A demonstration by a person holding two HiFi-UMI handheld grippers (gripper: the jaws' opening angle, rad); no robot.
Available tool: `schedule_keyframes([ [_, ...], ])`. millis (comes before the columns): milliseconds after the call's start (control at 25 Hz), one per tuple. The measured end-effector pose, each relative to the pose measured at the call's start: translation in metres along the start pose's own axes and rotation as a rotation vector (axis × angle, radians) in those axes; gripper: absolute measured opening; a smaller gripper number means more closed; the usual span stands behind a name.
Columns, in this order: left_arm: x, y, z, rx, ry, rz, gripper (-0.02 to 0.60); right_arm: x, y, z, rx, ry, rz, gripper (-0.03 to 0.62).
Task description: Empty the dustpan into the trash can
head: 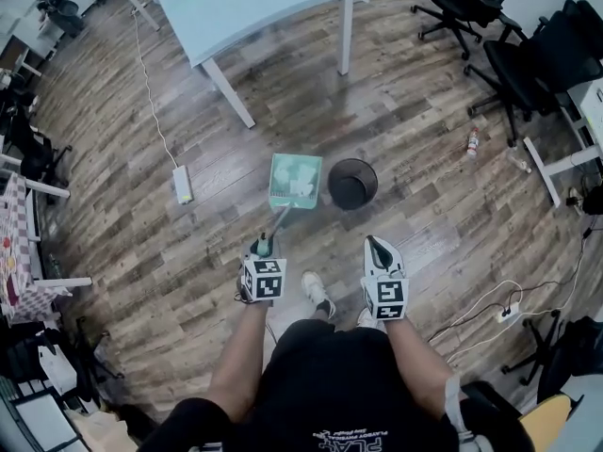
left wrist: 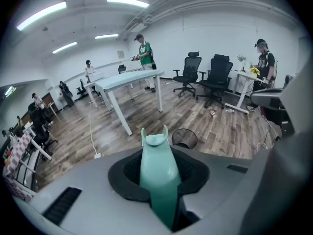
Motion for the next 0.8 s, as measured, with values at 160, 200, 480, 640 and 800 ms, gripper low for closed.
schedule_keyframes([
  [160,0.026,-0.016,-0.02,-0.031,-0.041,-0.034,0.097,0.017,-0.018,-0.005,0.017,-0.02,-0.016,0.023],
  [200,0.032,-0.023,-0.024,-0.057,-0.053,-0.042,0.097,0.023,-0.024,-0.006,0.019,-0.029,-0.016,0.023],
  [480,0.054,-0.078,-0.043,-0.343,-0.125,-0.115,0.097,0.063,-0.046,-0.001,0.024,-0.061,-0.039,0.023],
  [640,0.048,-0.108,-0.048,-0.489,-0.128,-0.136,0.097,0.079,-0.059,0.006,0.027,-0.069,-0.038,0.023],
  [800,0.047,-0.134,-0.044,-0.665,-0.134,-0.152,0.098,0.091,-0.065,0.007,0.019,-0.076,-0.038,0.023],
])
Point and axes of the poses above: the fingertips, and each gripper's own axes: x backward along the fingers, y to its left, z out of its underside, the point moved 3 cm from there along x, backward along the fingers, and after that the axes turned 4 degrees about y, right-handed, at the moved point
